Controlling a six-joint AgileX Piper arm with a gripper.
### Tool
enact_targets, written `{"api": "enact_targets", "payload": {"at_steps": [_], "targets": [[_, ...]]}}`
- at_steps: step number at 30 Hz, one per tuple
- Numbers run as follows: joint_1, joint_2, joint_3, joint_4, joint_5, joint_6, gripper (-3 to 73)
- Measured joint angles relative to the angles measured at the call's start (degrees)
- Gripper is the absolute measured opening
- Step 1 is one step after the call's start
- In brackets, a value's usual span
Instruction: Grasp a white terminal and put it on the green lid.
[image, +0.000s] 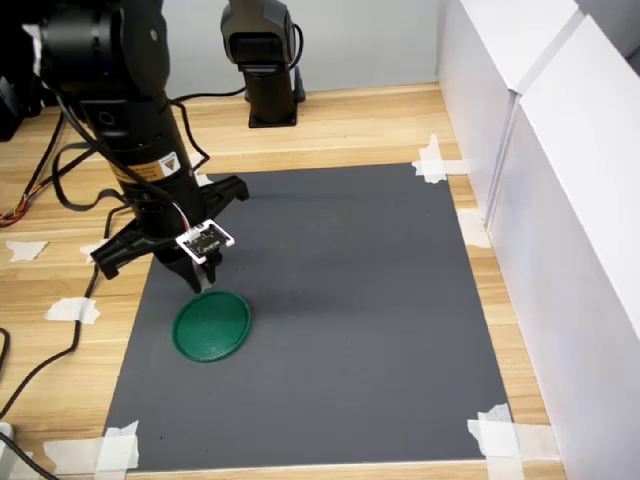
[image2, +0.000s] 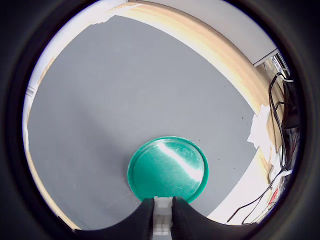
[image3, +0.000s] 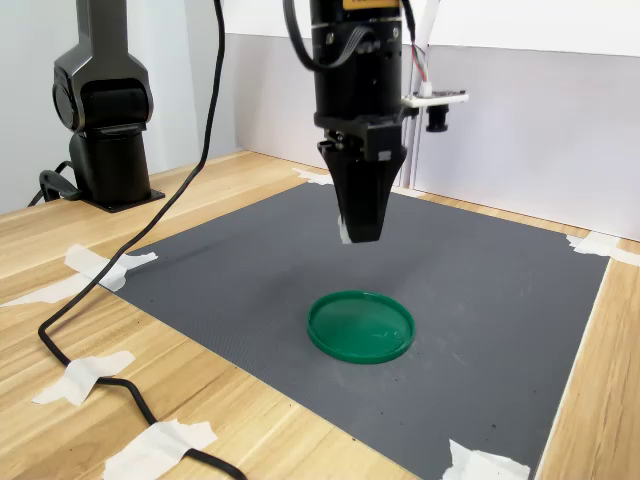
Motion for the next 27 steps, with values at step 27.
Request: {"api": "enact_targets", "payload": {"at_steps": [27], "targets": [[-0.18,3.87,5.16,-1.63,-11.22,3.41,10.4]]}}
